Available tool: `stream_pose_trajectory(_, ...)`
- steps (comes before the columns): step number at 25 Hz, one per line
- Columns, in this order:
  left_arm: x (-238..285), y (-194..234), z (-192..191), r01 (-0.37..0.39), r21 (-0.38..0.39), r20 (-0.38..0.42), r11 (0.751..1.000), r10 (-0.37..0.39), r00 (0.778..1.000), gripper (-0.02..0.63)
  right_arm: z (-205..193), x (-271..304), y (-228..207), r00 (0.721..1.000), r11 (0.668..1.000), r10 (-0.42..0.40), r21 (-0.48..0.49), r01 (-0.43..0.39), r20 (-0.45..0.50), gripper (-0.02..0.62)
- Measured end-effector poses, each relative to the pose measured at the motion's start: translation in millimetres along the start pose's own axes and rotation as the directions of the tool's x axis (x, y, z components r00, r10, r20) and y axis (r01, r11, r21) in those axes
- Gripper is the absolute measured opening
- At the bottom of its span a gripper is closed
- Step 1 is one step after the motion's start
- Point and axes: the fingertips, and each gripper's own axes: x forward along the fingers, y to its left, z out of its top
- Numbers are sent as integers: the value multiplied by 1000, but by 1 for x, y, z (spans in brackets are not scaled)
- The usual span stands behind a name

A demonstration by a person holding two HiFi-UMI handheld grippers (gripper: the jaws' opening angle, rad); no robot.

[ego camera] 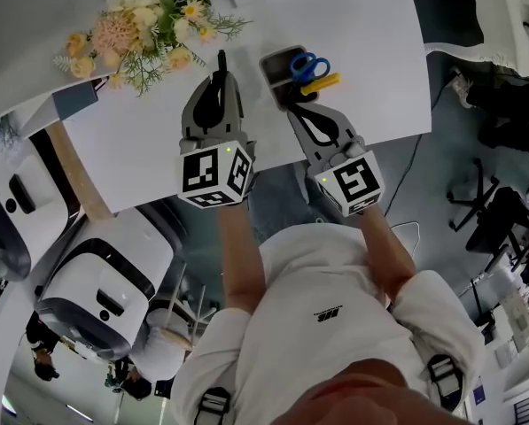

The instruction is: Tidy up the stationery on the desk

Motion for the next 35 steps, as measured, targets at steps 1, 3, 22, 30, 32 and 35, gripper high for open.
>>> stream_pose_trajectory(1, -1, -4, 6, 6, -7, 28, 1000, -6, 1000, 0, -1, -2, -1, 1000, 1000, -1, 2, 1, 0, 0)
stream_pose_trajectory(3, -1, -13, 15, 19, -21, 80, 1000, -18, 997, 0, -4, -6, -4, 1000, 1000, -3, 7, 3, -1, 0)
stream_pose_trajectory(22, 25, -71, 17, 235, -196, 305, 952, -169, 937, 0, -26, -24, -35, 999, 998, -40, 48, 40, -8, 0)
stream_pose_trajectory(30, 38, -81, -7, 211, -148, 271, 966, -166, 948, 0, -30, -20, -38, 999, 998, -39, 55, 40, -13, 0)
stream_pose_trajectory(32, 40, -82, -11, 205, -134, 268, 969, -164, 949, 0, -31, -20, -38, 999, 997, -40, 57, 41, -16, 0)
stream_pose_trajectory(35, 41, -84, -19, 190, -111, 257, 975, -157, 954, 0, -36, -21, -39, 999, 997, -44, 58, 45, -30, 0)
